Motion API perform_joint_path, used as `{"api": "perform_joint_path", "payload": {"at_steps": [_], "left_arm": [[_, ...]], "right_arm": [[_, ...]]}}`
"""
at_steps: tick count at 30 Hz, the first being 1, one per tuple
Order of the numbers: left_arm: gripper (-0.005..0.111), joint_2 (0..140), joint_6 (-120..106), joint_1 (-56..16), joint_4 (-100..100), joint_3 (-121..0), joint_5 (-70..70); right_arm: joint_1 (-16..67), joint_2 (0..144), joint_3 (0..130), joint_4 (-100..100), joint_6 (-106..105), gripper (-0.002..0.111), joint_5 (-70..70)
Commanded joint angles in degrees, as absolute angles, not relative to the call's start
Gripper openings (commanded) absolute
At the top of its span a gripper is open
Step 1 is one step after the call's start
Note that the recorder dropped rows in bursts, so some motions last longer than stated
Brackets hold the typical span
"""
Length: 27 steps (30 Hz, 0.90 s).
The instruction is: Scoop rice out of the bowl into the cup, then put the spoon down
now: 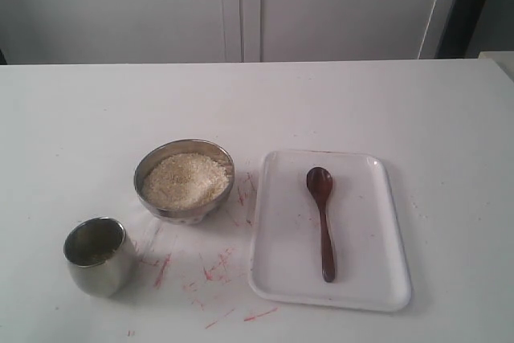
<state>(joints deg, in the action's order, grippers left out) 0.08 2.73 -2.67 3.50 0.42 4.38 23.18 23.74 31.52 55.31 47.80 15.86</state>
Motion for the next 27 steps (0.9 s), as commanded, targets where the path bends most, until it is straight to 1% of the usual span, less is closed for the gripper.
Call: {"api": "perform_joint_path", "payload": {"at_steps": [1,5,8,14,17,20,27], "left_arm": [[0.014,0.0,2.81,-2.97,3.83,0.0,4.68],[0.014,0.0,2.81,-2.97,3.83,0.0,4.68],[0.014,0.0,2.81,-2.97,3.83,0.0,4.68],[0.014,0.0,2.81,-2.97,3.83,0.0,4.68],[0.014,0.0,2.81,-2.97,3.83,0.0,4.68],[0.014,0.0,2.81,-2.97,3.83,0.0,4.68],[0.014,0.0,2.81,-2.97,3.83,0.0,4.68]], "right_arm": [[14.95,20.92,28.91,50.11,48.2,0.025,4.85],[8.04,16.08,25.43,43.77,48.2,0.025,-0.9],[5.02,13.59,23.16,40.19,48.2,0.025,-3.46],[4.73,14.91,19.82,40.21,48.2,0.025,-9.05],[4.73,15.15,16.87,35.85,47.66,0.025,-11.58],[4.73,14.04,14.28,27.85,39.84,0.025,-9.38],[4.49,9.68,8.53,10.54,18.14,0.025,-10.31]]}}
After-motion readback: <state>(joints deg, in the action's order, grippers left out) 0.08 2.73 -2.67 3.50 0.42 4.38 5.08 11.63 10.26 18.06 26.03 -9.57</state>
